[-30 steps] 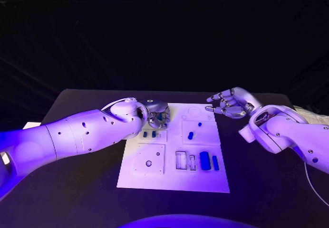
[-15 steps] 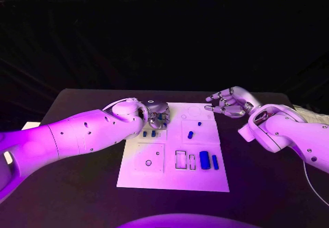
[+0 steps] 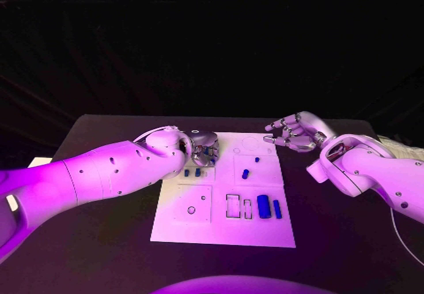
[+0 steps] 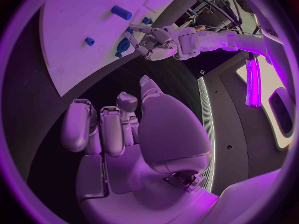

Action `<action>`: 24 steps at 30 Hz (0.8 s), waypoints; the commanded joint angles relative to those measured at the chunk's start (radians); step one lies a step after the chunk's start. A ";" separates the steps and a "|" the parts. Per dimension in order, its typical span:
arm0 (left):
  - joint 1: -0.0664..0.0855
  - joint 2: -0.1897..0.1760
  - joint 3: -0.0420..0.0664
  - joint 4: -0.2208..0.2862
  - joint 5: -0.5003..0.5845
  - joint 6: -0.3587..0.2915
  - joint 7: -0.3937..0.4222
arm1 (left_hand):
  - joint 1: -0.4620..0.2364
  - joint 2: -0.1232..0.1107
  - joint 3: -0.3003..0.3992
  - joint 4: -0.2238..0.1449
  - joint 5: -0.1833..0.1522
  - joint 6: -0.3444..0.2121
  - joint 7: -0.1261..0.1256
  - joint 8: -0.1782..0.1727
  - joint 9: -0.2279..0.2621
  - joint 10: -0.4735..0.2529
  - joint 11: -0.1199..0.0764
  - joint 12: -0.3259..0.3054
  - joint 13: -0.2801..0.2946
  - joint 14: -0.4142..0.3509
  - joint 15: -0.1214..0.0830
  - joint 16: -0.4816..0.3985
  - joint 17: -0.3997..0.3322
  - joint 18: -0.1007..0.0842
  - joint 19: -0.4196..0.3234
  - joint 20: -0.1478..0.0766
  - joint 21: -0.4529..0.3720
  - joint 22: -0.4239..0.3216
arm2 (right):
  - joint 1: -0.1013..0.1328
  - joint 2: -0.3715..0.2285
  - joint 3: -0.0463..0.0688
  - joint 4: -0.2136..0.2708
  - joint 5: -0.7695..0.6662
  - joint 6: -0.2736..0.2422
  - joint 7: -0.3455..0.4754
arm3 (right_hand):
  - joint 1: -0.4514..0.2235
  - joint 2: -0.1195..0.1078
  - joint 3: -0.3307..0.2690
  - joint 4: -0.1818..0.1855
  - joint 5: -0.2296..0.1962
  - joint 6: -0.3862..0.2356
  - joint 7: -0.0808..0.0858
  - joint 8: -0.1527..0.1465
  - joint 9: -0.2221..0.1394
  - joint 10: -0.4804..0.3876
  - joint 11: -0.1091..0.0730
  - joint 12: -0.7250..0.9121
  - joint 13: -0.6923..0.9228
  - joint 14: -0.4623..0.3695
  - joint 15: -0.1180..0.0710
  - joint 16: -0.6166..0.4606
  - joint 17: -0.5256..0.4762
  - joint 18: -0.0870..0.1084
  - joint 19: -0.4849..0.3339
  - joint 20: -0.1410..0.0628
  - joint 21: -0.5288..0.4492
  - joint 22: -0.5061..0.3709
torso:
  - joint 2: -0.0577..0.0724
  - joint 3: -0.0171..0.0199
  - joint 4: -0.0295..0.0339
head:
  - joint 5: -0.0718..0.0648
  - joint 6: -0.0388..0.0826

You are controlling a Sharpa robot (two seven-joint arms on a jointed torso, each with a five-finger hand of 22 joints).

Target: Assemble the parts on the task board

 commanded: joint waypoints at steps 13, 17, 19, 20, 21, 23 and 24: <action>-0.004 -0.009 0.003 0.008 -0.004 -0.019 0.011 | 0.030 0.004 0.071 -0.057 0.001 0.021 0.011 -0.029 -0.014 0.038 0.007 -0.027 -0.003 0.031 -0.003 0.009 -0.004 -0.020 0.006 0.001 0.022 0.021 | -0.001 0.003 0.000 0.000 -0.006 0.011 0.009 | -0.002 0.010 -0.004 0.000 0.006 0.008 -0.001 0.000 0.002 0.002 0.000 0.005 0.001 0.051 -0.005 -0.003 0.024 0.013 -0.003 0.000 -0.005 -0.002 | 0.000 -0.0003 0.0009 | -0.002 0.002; -0.004 -0.025 0.006 0.022 0.026 -0.046 0.024 | 0.023 0.001 0.081 -0.064 0.001 0.023 0.013 -0.035 -0.017 0.040 0.009 -0.036 -0.004 0.031 -0.002 0.010 -0.005 -0.020 0.006 0.002 0.024 0.024 | -0.001 0.004 0.000 0.000 -0.006 0.011 0.010 | -0.002 0.010 -0.004 0.000 0.006 0.008 -0.001 0.000 0.002 0.002 0.000 0.005 0.001 0.051 -0.005 -0.003 0.024 0.013 -0.003 0.000 -0.005 -0.002 | -0.001 -0.0002 0.0008 | -0.002 0.003; -0.004 -0.036 0.010 0.034 0.046 -0.053 0.027 | 0.022 0.001 0.083 -0.065 0.001 0.023 0.013 -0.036 -0.018 0.040 0.009 -0.038 -0.005 0.031 -0.002 0.010 -0.006 -0.020 0.006 0.002 0.024 0.024 | -0.001 0.004 0.000 -0.001 -0.006 0.011 0.010 | -0.002 0.010 -0.004 0.000 0.006 0.008 -0.001 0.000 0.002 0.002 0.000 0.005 0.001 0.051 -0.005 -0.003 0.024 0.013 -0.003 0.000 -0.005 -0.002 | -0.001 0.0000 0.0009 | -0.002 0.003; -0.004 -0.042 0.013 0.041 0.057 -0.054 0.028 | 0.020 0.000 0.088 -0.069 0.001 0.023 0.013 -0.039 -0.020 0.040 0.010 -0.042 -0.005 0.031 -0.001 0.010 -0.006 -0.020 0.005 0.003 0.024 0.025 | -0.001 0.003 0.000 -0.001 -0.006 0.011 0.010 | -0.002 0.010 -0.004 0.000 0.006 0.008 -0.001 0.000 0.002 0.002 0.000 0.005 0.001 0.051 -0.005 -0.003 0.024 0.013 -0.003 0.000 -0.005 -0.002 | -0.001 0.0001 0.0006 | -0.001 0.003; -0.004 -0.047 0.015 0.047 0.064 -0.055 0.028 | 0.020 -0.001 0.088 -0.069 0.001 0.023 0.014 -0.039 -0.020 0.040 0.010 -0.043 -0.005 0.031 -0.001 0.010 -0.006 -0.020 0.005 0.003 0.024 0.025 | -0.001 0.003 0.000 -0.001 -0.006 0.010 0.010 | -0.002 0.010 -0.004 0.000 0.006 0.008 -0.001 0.000 0.002 0.002 0.000 0.005 0.001 0.051 -0.005 -0.003 0.024 0.013 -0.003 0.000 -0.005 -0.002 | -0.001 0.0003 0.0008 | -0.001 0.003; -0.002 -0.067 0.024 0.069 0.082 -0.057 0.026 | 0.018 -0.002 0.090 -0.071 0.001 0.023 0.014 -0.040 -0.020 0.041 0.010 -0.045 -0.006 0.031 -0.001 0.010 -0.007 -0.020 0.006 0.003 0.026 0.027 | -0.001 0.003 0.000 0.000 -0.006 0.010 0.010 | -0.002 0.010 -0.004 0.000 0.006 0.008 -0.001 0.000 0.002 0.002 0.000 0.005 0.001 0.051 -0.005 -0.003 0.024 0.013 -0.003 0.000 -0.005 -0.002 | -0.001 0.0013 0.0009 | -0.001 0.006; -0.001 -0.075 0.026 0.078 0.089 -0.058 0.025 | 0.016 -0.002 0.091 -0.071 0.001 0.024 0.014 -0.041 -0.021 0.042 0.010 -0.045 -0.006 0.031 -0.001 0.010 -0.007 -0.020 0.006 0.003 0.026 0.027 | -0.001 0.003 0.000 0.000 -0.006 0.010 0.010 | -0.002 0.010 -0.004 0.000 0.006 0.008 -0.001 0.000 0.002 0.002 0.000 0.005 0.001 0.051 -0.005 -0.003 0.024 0.013 -0.003 0.000 -0.005 -0.002 | -0.001 0.0011 0.0005 | -0.001 0.006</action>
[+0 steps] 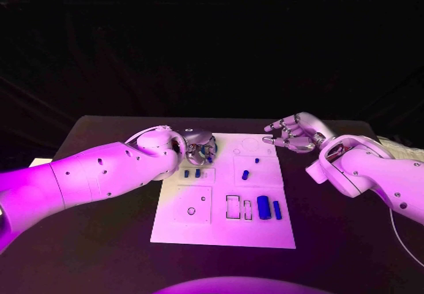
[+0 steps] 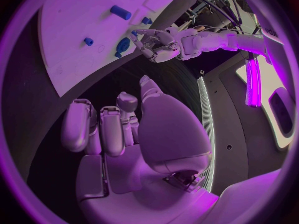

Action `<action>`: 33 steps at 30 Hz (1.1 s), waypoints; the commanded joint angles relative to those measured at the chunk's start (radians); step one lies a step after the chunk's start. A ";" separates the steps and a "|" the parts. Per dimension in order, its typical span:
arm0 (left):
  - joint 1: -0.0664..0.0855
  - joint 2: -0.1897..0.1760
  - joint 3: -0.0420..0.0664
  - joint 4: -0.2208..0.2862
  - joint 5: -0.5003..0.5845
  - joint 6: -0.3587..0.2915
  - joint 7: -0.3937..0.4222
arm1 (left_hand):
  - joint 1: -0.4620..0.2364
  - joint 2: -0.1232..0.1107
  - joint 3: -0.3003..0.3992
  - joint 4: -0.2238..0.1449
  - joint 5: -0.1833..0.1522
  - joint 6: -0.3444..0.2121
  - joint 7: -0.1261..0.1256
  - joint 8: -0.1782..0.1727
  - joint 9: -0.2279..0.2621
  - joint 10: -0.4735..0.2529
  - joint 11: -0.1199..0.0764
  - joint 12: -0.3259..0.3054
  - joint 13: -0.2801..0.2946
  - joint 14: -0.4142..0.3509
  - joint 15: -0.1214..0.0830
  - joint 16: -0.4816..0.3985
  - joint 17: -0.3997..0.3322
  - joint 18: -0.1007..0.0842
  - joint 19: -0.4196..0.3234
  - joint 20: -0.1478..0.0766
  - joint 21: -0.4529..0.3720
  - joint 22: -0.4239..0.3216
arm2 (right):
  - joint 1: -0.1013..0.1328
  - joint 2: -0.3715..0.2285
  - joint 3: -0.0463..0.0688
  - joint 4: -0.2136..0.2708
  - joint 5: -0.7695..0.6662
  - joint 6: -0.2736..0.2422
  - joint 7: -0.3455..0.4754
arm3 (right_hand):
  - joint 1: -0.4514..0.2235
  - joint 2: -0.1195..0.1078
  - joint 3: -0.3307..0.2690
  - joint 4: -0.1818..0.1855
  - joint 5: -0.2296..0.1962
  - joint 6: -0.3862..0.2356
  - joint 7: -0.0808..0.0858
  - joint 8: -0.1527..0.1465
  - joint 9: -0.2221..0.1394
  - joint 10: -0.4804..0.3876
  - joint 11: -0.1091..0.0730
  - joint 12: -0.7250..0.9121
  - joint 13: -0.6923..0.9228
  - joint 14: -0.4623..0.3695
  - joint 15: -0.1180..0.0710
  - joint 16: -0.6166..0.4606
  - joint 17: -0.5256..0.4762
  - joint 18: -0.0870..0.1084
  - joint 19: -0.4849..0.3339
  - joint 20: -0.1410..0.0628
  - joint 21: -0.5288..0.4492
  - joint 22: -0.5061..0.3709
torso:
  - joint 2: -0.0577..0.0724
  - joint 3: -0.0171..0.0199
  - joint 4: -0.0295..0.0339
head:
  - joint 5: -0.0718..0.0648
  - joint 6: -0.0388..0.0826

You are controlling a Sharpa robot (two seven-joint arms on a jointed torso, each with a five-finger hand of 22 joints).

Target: Assemble the parts on the task board

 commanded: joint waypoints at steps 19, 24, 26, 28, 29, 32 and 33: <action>0.011 -0.120 0.019 0.086 0.115 0.008 -0.018 | -0.020 -0.012 0.009 -0.004 0.000 0.017 -0.004 -0.007 -0.004 0.016 -0.002 -0.012 0.001 0.031 -0.002 0.006 -0.004 -0.021 0.006 0.004 0.009 0.006 | -0.001 -0.004 0.000 0.003 -0.006 0.009 0.008 | -0.002 0.013 -0.003 0.000 0.007 0.010 -0.001 0.000 0.002 0.004 0.000 0.008 0.003 0.051 -0.005 -0.003 0.024 0.013 -0.003 0.000 -0.005 -0.001 | 0.002 0.0001 -0.0013 | 0.008 0.003; 0.011 -0.126 0.018 0.082 0.117 0.031 -0.022 | -0.024 -0.017 0.007 -0.006 0.000 0.018 -0.004 -0.009 -0.004 0.018 -0.002 -0.014 0.001 0.030 -0.002 0.005 -0.007 -0.021 0.006 0.004 0.009 0.007 | -0.001 -0.004 0.000 0.002 -0.006 0.009 0.008 | -0.002 0.013 -0.003 0.000 0.007 0.010 -0.001 0.000 0.002 0.004 0.000 0.008 0.003 0.051 -0.005 -0.003 0.024 0.013 -0.003 0.000 -0.005 -0.001 | 0.002 -0.0006 -0.0011 | 0.008 0.003; 0.010 -0.126 0.018 0.079 0.117 0.036 -0.024 | -0.024 -0.017 0.007 -0.006 0.000 0.018 -0.004 -0.009 -0.004 0.018 -0.002 -0.014 0.001 0.030 -0.002 0.005 -0.007 -0.021 0.006 0.004 0.009 0.007 | -0.001 -0.004 0.000 0.003 -0.006 0.009 0.008 | -0.002 0.013 -0.003 0.000 0.007 0.010 -0.001 0.000 0.002 0.004 0.000 0.008 0.003 0.051 -0.005 -0.003 0.024 0.013 -0.003 0.000 -0.005 -0.001 | 0.002 -0.0008 -0.0012 | 0.008 0.003; 0.010 -0.125 0.018 0.075 0.115 0.039 -0.027 | -0.025 -0.017 0.007 -0.007 0.000 0.018 -0.005 -0.009 -0.004 0.019 -0.003 -0.015 0.001 0.030 -0.002 0.004 -0.007 -0.020 0.005 0.004 0.008 0.006 | -0.001 -0.004 0.000 0.003 -0.006 0.009 0.008 | -0.002 0.013 -0.003 0.000 0.007 0.010 -0.001 0.000 0.002 0.004 0.000 0.008 0.003 0.051 -0.005 -0.003 0.024 0.013 -0.003 0.000 -0.005 -0.001 | 0.002 -0.0002 -0.0007 | 0.009 0.002; 0.010 -0.124 0.018 0.073 0.113 0.040 -0.028 | -0.025 -0.017 0.007 -0.007 0.000 0.018 -0.005 -0.009 -0.004 0.019 -0.003 -0.015 0.001 0.030 -0.002 0.004 -0.007 -0.020 0.005 0.004 0.008 0.006 | -0.001 -0.004 0.000 0.003 -0.006 0.009 0.008 | -0.002 0.013 -0.003 0.000 0.007 0.010 -0.001 0.000 0.002 0.004 0.000 0.008 0.003 0.051 -0.005 -0.003 0.024 0.013 -0.003 0.000 -0.005 -0.001 | 0.002 -0.0001 -0.0007 | 0.009 0.002; 0.010 -0.122 0.018 0.065 0.107 0.044 -0.030 | -0.025 -0.017 0.007 -0.007 0.000 0.018 -0.005 -0.009 -0.005 0.019 -0.003 -0.015 0.001 0.030 -0.002 0.004 -0.007 -0.020 0.005 0.004 0.009 0.007 | -0.001 -0.004 0.000 0.003 -0.006 0.010 0.008 | -0.002 0.013 -0.003 0.000 0.007 0.010 -0.001 0.000 0.002 0.004 0.000 0.008 0.003 0.051 -0.005 -0.003 0.024 0.013 -0.003 0.000 -0.005 -0.001 | 0.002 -0.0004 -0.0011 | 0.009 0.001; 0.010 -0.121 0.018 0.062 0.106 0.045 -0.030 | -0.025 -0.017 0.007 -0.007 0.000 0.018 -0.005 -0.009 -0.005 0.019 -0.003 -0.015 0.001 0.030 -0.002 0.004 -0.007 -0.020 0.005 0.004 0.009 0.007 | -0.001 -0.004 0.000 0.003 -0.006 0.010 0.008 | -0.002 0.013 -0.003 0.000 0.007 0.010 -0.001 0.000 0.002 0.004 0.000 0.008 0.003 0.051 -0.005 -0.003 0.024 0.013 -0.003 0.000 -0.005 -0.001 | 0.002 -0.0004 -0.0013 | 0.010 0.001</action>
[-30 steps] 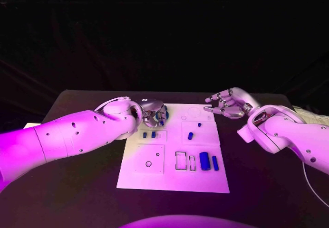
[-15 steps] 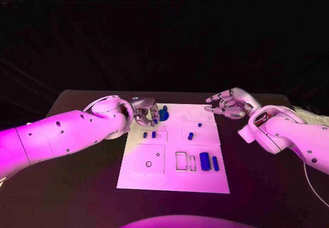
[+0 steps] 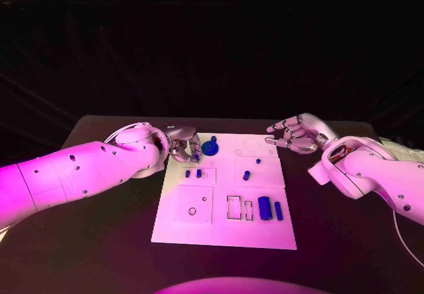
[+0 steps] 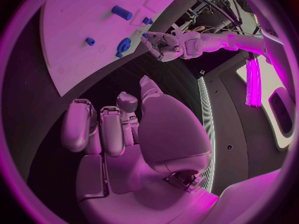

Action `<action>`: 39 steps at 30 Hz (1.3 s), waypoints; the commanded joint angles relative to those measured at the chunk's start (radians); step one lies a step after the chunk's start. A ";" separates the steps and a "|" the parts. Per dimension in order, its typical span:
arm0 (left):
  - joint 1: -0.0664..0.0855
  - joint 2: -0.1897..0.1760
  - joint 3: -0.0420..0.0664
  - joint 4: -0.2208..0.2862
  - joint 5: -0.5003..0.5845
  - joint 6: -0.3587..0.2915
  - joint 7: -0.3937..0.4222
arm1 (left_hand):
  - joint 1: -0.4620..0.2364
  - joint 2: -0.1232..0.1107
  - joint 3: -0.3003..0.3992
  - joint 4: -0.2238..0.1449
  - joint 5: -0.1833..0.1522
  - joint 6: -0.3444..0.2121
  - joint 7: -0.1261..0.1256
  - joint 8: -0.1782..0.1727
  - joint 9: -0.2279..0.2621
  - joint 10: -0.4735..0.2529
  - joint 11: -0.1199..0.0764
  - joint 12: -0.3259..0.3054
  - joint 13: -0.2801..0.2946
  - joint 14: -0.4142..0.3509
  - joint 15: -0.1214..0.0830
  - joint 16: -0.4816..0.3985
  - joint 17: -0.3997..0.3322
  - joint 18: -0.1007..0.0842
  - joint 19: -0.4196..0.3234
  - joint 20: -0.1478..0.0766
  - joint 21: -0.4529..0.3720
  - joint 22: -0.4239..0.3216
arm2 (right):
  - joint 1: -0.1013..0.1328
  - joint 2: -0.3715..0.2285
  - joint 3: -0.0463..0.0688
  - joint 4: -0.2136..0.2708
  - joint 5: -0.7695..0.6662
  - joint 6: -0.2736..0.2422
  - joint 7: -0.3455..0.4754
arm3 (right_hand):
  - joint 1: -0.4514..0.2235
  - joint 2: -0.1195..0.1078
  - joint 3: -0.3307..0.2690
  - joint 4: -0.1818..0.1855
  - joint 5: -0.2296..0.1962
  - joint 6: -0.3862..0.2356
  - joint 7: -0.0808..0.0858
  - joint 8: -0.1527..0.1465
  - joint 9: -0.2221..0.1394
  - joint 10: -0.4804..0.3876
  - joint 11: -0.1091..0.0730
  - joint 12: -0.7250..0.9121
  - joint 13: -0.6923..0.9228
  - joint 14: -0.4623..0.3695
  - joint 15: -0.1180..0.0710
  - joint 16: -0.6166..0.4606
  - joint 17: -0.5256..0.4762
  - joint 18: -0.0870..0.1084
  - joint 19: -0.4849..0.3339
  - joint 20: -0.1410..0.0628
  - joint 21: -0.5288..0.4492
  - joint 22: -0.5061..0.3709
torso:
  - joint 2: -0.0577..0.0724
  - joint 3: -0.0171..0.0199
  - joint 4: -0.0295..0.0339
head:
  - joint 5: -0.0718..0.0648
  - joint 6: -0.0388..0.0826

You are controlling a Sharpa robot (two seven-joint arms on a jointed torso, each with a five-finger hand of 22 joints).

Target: Assemble the parts on the task board

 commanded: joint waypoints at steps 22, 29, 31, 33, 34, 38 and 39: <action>-0.003 0.031 -0.002 -0.036 -0.015 0.058 -0.011 | -0.009 0.000 0.003 -0.005 0.000 0.009 -0.002 -0.004 -0.001 0.009 -0.002 -0.006 0.001 0.030 -0.002 0.004 -0.002 -0.020 0.004 0.004 0.003 0.001 | -0.001 0.001 0.000 0.003 -0.006 0.011 0.008 | 0.001 0.009 -0.004 0.000 0.007 0.007 0.002 0.000 0.001 0.004 0.000 0.003 0.002 0.051 -0.006 -0.003 0.024 0.013 -0.003 0.000 -0.005 -0.001 | 0.000 -0.0001 -0.0002 | -0.002 -0.005; -0.004 0.037 -0.002 -0.044 -0.017 0.068 -0.016 | -0.010 -0.001 0.003 -0.005 0.000 0.010 -0.002 -0.005 -0.001 0.010 -0.002 -0.007 0.001 0.030 -0.002 0.004 -0.003 -0.020 0.004 0.004 0.003 0.001 | -0.001 0.001 0.000 0.003 -0.006 0.012 0.009 | 0.001 0.010 -0.004 0.000 0.007 0.008 0.002 0.000 0.002 0.005 0.000 0.004 0.002 0.051 -0.006 -0.003 0.024 0.013 -0.003 0.000 -0.005 -0.001 | 0.000 0.0001 -0.0001 | -0.002 -0.006; -0.004 0.037 -0.003 -0.044 -0.017 0.071 -0.017 | -0.010 -0.001 0.003 -0.005 0.000 0.010 -0.002 -0.005 -0.001 0.010 -0.002 -0.007 0.001 0.030 -0.002 0.004 -0.003 -0.020 0.004 0.004 0.003 0.001 | -0.001 0.001 0.000 0.003 -0.006 0.012 0.009 | 0.001 0.010 -0.004 0.000 0.007 0.008 0.002 0.000 0.002 0.005 0.000 0.004 0.002 0.051 -0.006 -0.003 0.024 0.013 -0.003 0.000 -0.005 -0.001 | 0.000 0.0003 0.0000 | -0.002 -0.007; -0.004 0.037 -0.003 -0.044 -0.019 0.076 -0.019 | -0.010 -0.001 0.003 -0.005 0.000 0.010 -0.002 -0.005 -0.001 0.010 -0.002 -0.007 0.002 0.029 -0.002 0.004 -0.003 -0.020 0.004 0.004 0.003 0.001 | -0.001 0.001 0.000 0.003 -0.006 0.013 0.009 | 0.001 0.010 -0.004 0.000 0.007 0.008 0.002 0.000 0.002 0.005 0.000 0.004 0.002 0.051 -0.006 -0.003 0.024 0.013 -0.003 0.000 -0.005 -0.001 | 0.000 0.0002 -0.0001 | -0.002 -0.007; -0.004 0.037 -0.003 -0.044 -0.019 0.078 -0.020 | -0.011 -0.001 0.002 -0.005 -0.001 0.011 -0.002 -0.005 -0.001 0.011 -0.002 -0.007 0.002 0.029 -0.003 0.004 -0.003 -0.020 0.004 0.004 0.003 0.001 | -0.001 0.001 0.000 0.003 -0.006 0.013 0.009 | 0.001 0.010 -0.004 0.000 0.007 0.008 0.002 0.000 0.002 0.005 0.000 0.004 0.002 0.051 -0.006 -0.003 0.024 0.013 -0.003 0.000 -0.005 -0.001 | 0.000 0.0000 0.0000 | -0.002 -0.008; -0.004 0.039 -0.003 -0.045 -0.026 0.082 -0.026 | -0.012 0.000 0.002 -0.007 -0.001 0.012 -0.003 -0.005 -0.002 0.013 -0.003 -0.007 0.003 0.029 -0.003 0.004 -0.004 -0.020 0.003 0.004 0.002 0.000 | -0.001 0.001 0.000 0.002 -0.006 0.013 0.009 | 0.001 0.010 -0.004 0.000 0.007 0.008 0.002 0.000 0.002 0.005 0.000 0.004 0.002 0.051 -0.006 -0.003 0.024 0.013 -0.003 0.000 -0.005 -0.001 | 0.000 -0.0001 0.0001 | -0.001 -0.008; -0.004 0.039 -0.003 -0.046 -0.028 0.083 -0.028 | -0.012 0.000 0.002 -0.007 -0.001 0.013 -0.004 -0.005 -0.002 0.014 -0.003 -0.007 0.003 0.029 -0.003 0.003 -0.004 -0.020 0.003 0.004 0.002 0.001 | -0.001 0.001 0.000 0.002 -0.006 0.013 0.009 | 0.001 0.010 -0.004 0.000 0.007 0.008 0.002 0.000 0.002 0.005 0.000 0.004 0.002 0.051 -0.006 -0.003 0.024 0.013 -0.003 0.000 -0.005 -0.001 | 0.000 0.0002 0.0000 | -0.001 -0.008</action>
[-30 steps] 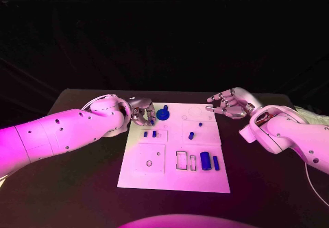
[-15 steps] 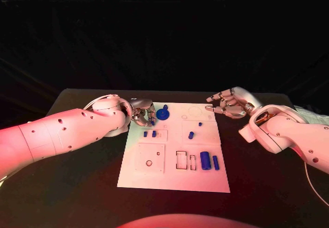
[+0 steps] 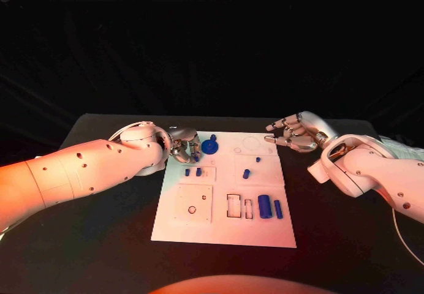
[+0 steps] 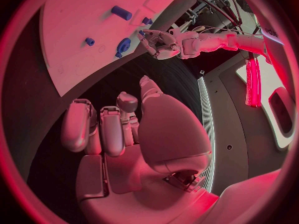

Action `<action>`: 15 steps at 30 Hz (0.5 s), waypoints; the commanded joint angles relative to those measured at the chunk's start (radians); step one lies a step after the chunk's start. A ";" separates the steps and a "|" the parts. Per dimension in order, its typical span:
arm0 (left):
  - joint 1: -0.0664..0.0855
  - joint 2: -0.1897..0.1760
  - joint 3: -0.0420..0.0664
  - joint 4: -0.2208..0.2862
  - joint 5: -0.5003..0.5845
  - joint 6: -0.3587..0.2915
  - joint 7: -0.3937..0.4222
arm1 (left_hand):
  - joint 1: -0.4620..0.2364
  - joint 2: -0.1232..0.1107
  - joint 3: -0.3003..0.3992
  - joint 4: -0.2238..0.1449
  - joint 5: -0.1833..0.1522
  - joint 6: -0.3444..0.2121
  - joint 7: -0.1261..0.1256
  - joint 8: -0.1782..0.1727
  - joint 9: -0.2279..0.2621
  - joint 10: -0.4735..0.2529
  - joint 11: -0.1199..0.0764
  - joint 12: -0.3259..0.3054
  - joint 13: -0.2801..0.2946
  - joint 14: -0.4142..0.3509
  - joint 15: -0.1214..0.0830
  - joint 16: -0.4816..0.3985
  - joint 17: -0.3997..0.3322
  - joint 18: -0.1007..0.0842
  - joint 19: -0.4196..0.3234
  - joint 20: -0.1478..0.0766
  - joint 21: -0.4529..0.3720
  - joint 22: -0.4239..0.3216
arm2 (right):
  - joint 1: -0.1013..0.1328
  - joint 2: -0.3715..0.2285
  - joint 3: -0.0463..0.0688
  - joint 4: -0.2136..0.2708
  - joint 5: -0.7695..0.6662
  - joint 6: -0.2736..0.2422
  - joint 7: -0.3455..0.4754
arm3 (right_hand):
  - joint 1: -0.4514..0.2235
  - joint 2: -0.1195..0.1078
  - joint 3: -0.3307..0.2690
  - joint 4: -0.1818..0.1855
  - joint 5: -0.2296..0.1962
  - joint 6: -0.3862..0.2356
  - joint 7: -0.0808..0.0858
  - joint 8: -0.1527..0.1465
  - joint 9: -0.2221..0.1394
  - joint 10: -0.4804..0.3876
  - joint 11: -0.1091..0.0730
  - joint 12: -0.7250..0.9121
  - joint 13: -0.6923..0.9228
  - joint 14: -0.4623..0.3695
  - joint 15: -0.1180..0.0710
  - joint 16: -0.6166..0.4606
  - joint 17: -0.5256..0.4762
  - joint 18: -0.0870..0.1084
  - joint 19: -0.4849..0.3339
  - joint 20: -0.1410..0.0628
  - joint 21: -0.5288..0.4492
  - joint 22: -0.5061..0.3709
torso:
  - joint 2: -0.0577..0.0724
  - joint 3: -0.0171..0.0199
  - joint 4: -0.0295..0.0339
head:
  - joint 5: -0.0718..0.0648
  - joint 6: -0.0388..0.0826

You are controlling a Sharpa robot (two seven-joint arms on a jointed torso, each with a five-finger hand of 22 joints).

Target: Assemble the parts on the task board

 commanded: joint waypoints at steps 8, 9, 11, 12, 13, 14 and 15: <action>-0.001 0.004 0.000 -0.006 -0.024 0.032 -0.021 | -0.016 0.000 -0.002 -0.008 -0.001 0.015 -0.003 -0.005 0.000 0.015 -0.001 -0.003 0.004 0.028 -0.005 0.003 -0.003 -0.020 0.003 0.003 0.003 0.002 | -0.001 0.001 0.000 0.001 -0.006 0.012 0.009 | 0.001 0.010 -0.004 0.000 0.003 0.008 0.002 0.000 0.001 0.005 0.000 0.004 0.001 0.051 -0.006 -0.003 0.024 0.013 -0.003 0.000 -0.005 -0.001 | -0.001 -0.0002 0.0004 | 0.001 -0.001; -0.001 0.004 -0.001 -0.007 -0.025 0.032 -0.021 | -0.016 0.001 -0.003 -0.009 -0.001 0.016 -0.003 -0.005 0.000 0.016 -0.001 -0.002 0.004 0.029 -0.005 0.004 -0.002 -0.020 0.003 0.002 0.003 0.002 | -0.001 0.001 0.000 0.001 -0.006 0.012 0.009 | 0.001 0.010 -0.004 0.000 0.003 0.008 0.002 0.000 0.001 0.005 0.000 0.004 0.001 0.051 -0.006 -0.003 0.024 0.013 -0.003 0.000 -0.005 -0.001 | -0.001 -0.0002 0.0004 | 0.001 -0.001; -0.001 0.004 -0.001 -0.007 -0.025 0.032 -0.020 | -0.017 0.001 -0.003 -0.009 -0.001 0.017 -0.004 -0.004 0.000 0.018 -0.002 -0.002 0.005 0.029 -0.006 0.004 -0.002 -0.020 0.003 0.002 0.004 0.003 | -0.001 0.001 0.000 0.001 -0.006 0.013 0.009 | 0.001 0.010 -0.004 0.000 0.003 0.008 0.002 0.000 0.001 0.005 0.000 0.004 0.001 0.051 -0.006 -0.003 0.024 0.013 -0.003 0.000 -0.005 -0.001 | 0.000 -0.0005 0.0006 | 0.001 -0.002; -0.001 0.004 -0.001 -0.007 -0.026 0.032 -0.020 | -0.017 0.001 -0.003 -0.009 -0.001 0.017 -0.004 -0.004 0.000 0.018 -0.002 -0.002 0.005 0.029 -0.006 0.004 -0.002 -0.020 0.003 0.002 0.004 0.003 | -0.001 0.001 0.000 0.001 -0.006 0.013 0.009 | 0.001 0.010 -0.004 0.000 0.003 0.008 0.002 0.000 0.001 0.005 0.000 0.004 0.001 0.051 -0.006 -0.003 0.024 0.013 -0.003 0.000 -0.005 -0.001 | 0.000 -0.0004 0.0004 | 0.001 -0.002; -0.001 0.005 -0.001 -0.007 -0.026 0.032 -0.020 | -0.017 0.001 -0.003 -0.009 -0.001 0.017 -0.004 -0.004 0.000 0.018 -0.002 -0.002 0.005 0.029 -0.006 0.004 -0.002 -0.020 0.003 0.002 0.004 0.003 | -0.001 0.001 0.000 0.001 -0.006 0.012 0.009 | 0.001 0.010 -0.004 0.000 0.003 0.008 0.002 0.000 0.001 0.005 0.000 0.004 0.001 0.051 -0.006 -0.003 0.024 0.013 -0.003 0.000 -0.005 -0.001 | 0.000 -0.0003 0.0004 | 0.001 -0.002; -0.001 0.005 -0.001 -0.007 -0.026 0.032 -0.020 | -0.017 0.001 -0.004 -0.010 -0.001 0.018 -0.004 -0.004 0.000 0.018 -0.002 -0.002 0.005 0.029 -0.006 0.004 -0.002 -0.020 0.003 0.002 0.004 0.003 | -0.001 0.001 0.000 0.001 -0.006 0.012 0.009 | 0.001 0.010 -0.004 0.000 0.003 0.008 0.002 0.000 0.001 0.005 0.000 0.004 0.001 0.051 -0.006 -0.003 0.024 0.013 -0.003 0.000 -0.005 -0.001 | -0.001 -0.0002 0.0004 | 0.001 -0.001; -0.001 0.005 -0.001 -0.007 -0.026 0.032 -0.020 | -0.019 0.001 -0.005 -0.010 -0.001 0.019 -0.004 -0.005 0.000 0.019 -0.002 -0.003 0.006 0.029 -0.006 0.005 -0.001 -0.020 0.003 0.002 0.004 0.003 | -0.001 0.001 0.000 0.001 -0.006 0.012 0.009 | 0.001 0.010 -0.004 0.000 0.003 0.008 0.002 0.000 0.001 0.005 0.000 0.004 0.001 0.051 -0.006 -0.003 0.024 0.013 -0.003 0.000 -0.005 -0.001 | 0.000 -0.0003 0.0002 | 0.001 -0.001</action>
